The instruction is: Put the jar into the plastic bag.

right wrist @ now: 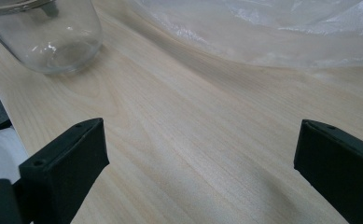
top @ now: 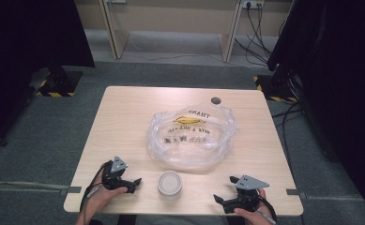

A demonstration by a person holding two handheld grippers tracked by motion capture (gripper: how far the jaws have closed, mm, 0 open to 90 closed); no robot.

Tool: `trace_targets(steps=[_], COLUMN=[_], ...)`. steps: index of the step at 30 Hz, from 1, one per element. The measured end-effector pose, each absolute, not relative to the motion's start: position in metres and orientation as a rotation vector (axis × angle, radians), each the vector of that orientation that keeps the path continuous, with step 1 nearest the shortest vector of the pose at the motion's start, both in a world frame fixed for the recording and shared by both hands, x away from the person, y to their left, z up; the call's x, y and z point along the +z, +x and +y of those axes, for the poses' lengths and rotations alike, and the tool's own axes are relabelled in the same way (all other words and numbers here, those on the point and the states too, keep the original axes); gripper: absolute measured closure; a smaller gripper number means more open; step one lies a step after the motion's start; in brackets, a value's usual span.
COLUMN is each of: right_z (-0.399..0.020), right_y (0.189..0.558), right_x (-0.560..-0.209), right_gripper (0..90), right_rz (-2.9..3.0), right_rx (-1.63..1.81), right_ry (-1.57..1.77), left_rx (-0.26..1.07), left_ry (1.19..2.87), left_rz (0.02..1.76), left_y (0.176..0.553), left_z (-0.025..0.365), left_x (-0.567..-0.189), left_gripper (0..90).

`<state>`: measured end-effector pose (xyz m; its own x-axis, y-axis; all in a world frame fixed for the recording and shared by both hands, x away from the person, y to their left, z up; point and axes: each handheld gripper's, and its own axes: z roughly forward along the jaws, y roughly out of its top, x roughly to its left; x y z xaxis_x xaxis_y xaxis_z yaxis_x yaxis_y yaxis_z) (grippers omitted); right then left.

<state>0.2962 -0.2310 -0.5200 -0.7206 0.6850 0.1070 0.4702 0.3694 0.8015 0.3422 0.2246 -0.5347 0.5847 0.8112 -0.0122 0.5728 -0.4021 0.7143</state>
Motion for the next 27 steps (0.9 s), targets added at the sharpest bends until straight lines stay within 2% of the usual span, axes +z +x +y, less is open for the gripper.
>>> trace_targets(steps=[20,27], right_z=[-0.2291,-0.2320], right_y=[0.2968,0.2966], right_x=[-0.5212,-0.5189], right_gripper=[3.0,3.0], right_rz=[2.397,2.388], right_rx=[1.278,1.287], right_ry=[1.028,1.031], left_rx=[0.441,0.430], left_ry=[2.125,2.107], left_rz=[1.092,1.083], left_y=[0.3420,0.3416], left_z=[0.2252,0.2297], left_x=[-0.5344,-0.5320], left_gripper=[0.0,2.9])
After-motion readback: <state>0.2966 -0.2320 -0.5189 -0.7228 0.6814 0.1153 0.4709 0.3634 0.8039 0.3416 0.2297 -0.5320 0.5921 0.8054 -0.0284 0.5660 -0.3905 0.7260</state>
